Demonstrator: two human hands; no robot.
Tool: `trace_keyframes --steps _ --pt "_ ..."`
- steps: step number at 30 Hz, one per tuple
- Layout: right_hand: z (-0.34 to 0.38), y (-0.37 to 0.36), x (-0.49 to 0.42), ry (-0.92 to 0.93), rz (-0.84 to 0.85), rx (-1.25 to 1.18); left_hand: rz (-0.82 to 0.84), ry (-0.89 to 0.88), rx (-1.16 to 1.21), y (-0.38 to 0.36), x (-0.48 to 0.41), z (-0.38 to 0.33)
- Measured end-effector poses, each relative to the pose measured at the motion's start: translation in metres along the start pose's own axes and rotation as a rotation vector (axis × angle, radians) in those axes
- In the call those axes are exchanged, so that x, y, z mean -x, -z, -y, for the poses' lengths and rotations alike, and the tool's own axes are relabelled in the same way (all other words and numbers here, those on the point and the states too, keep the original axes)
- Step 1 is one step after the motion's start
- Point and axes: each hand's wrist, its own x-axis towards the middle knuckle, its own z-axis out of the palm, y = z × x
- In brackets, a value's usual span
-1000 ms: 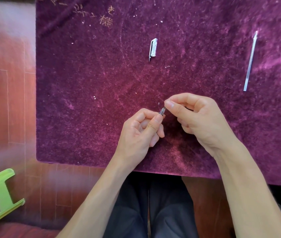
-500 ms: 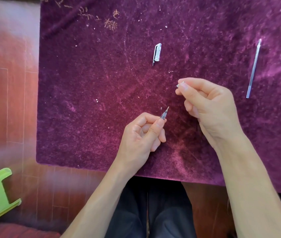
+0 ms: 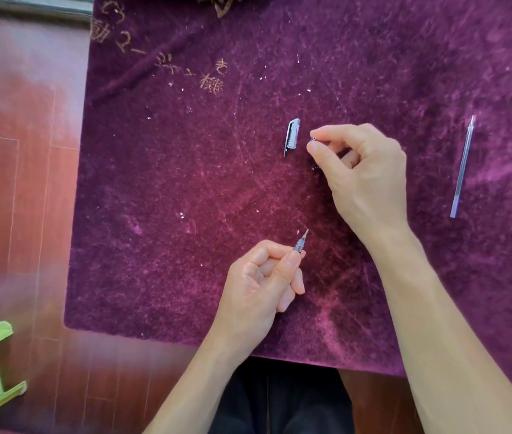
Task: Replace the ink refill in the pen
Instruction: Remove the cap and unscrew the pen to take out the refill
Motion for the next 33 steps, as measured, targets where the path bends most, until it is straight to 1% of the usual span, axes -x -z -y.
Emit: trace_keyframes --steps 4,16,30,33 --pt "0.0007 -0.0041 -0.0037 0.024 -0.001 0.052 -0.003 0.011 0.017 -0.0002 0.0004 -0.0008" --pt "-0.0005 -0.0059 -0.0062 0.011 0.003 0.129 -0.014 0.003 0.034 -0.0008 -0.0006 -0.0005" --pt "-0.0024 -0.0083 -0.0025 0.006 -0.015 0.131 -0.008 -0.012 0.027 -0.0005 0.0001 0.0020" --pt "-0.0020 -0.0044 -0.0014 0.000 0.006 0.145 -0.011 -0.016 0.021 -0.0002 0.0005 0.0021"
